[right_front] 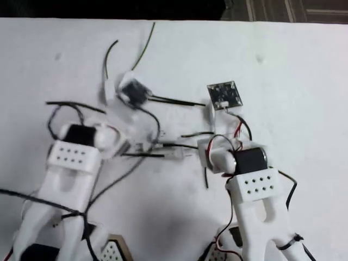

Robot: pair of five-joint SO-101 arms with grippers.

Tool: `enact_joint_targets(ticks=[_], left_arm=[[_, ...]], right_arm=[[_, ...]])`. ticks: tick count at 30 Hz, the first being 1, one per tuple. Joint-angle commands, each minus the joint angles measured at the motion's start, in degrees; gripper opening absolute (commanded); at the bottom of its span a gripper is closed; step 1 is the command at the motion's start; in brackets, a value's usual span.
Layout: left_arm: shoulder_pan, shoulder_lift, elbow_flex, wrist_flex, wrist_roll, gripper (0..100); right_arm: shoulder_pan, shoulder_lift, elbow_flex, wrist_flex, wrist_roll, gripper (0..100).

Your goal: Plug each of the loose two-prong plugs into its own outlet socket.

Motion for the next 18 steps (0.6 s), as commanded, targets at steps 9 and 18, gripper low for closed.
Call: enact_joint_targets(ticks=[9, 18], left_arm=[[-2.6, 25.5, -28.4, -6.8, 0.0, 3], [-4.1, 47.5, -51.0, -3.6, 0.4, 23]], right_arm=[[0.2, -1.3, -0.4, -0.9, 0.0, 14.0], [0.2, -1.3, 0.2, -2.1, 0.0, 14.0]])
